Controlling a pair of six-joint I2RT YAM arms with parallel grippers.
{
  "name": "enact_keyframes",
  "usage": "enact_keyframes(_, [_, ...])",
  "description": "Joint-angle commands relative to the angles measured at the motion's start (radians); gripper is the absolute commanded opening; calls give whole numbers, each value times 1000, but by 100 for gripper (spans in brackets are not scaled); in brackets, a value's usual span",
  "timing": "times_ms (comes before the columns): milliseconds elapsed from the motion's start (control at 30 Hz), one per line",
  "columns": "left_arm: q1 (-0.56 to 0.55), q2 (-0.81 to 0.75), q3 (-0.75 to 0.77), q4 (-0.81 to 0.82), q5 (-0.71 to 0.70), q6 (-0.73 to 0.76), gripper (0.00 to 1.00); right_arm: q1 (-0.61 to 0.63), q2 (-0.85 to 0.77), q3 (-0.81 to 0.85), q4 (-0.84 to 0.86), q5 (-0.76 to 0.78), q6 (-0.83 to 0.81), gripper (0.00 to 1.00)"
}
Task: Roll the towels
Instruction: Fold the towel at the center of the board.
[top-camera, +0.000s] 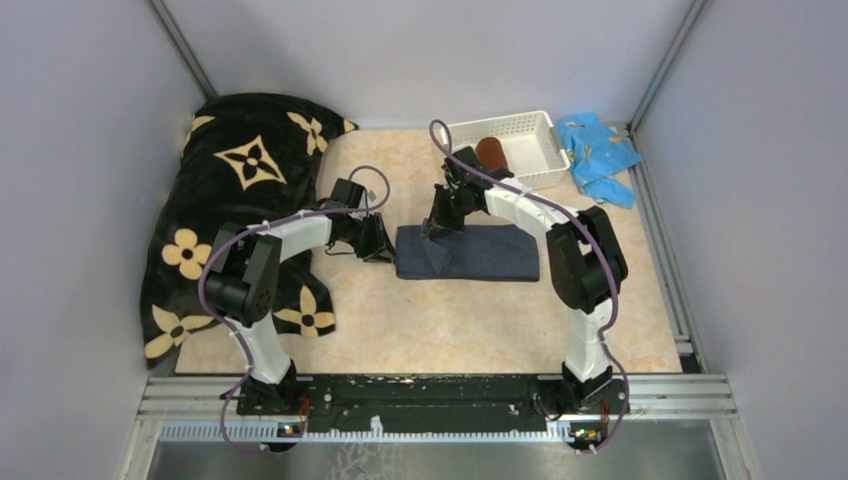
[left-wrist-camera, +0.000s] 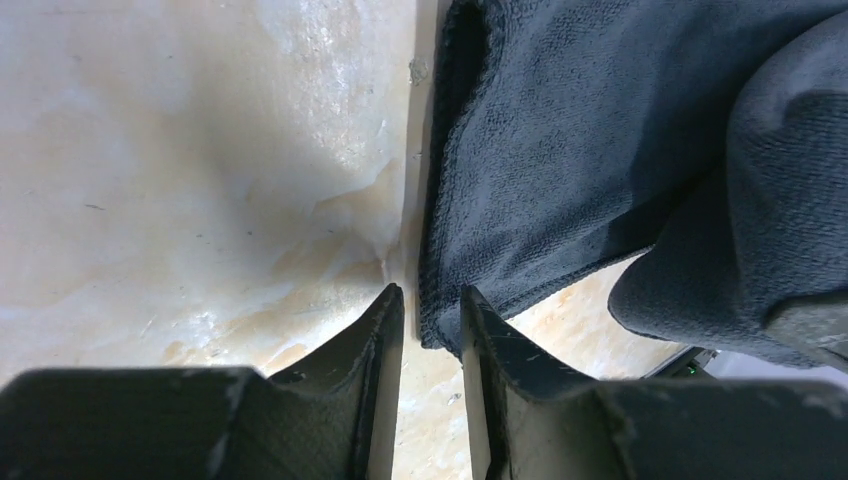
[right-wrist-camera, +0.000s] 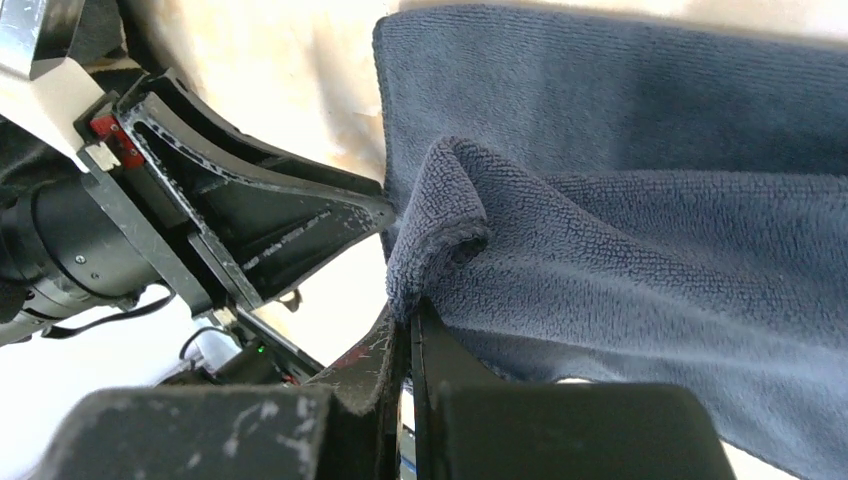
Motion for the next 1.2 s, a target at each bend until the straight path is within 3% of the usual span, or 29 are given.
enact_keyframes(0, [-14,16,11,26,21,-7,32,33,32,67,69,-27,35,0])
enact_keyframes(500, [-28,20,-14,27,-10,-2,22,51,61,61,196,-30,143,0])
enact_keyframes(867, [-33,20,-23,24,-33,-6,22,66,114,52,246,-17,175,1])
enact_keyframes(1033, [-33,10,-31,12,-56,-13,31,73,136,59,250,-28,158,23])
enact_keyframes(1167, [-34,-23,-49,-12,-93,-18,39,73,89,57,229,-13,106,47])
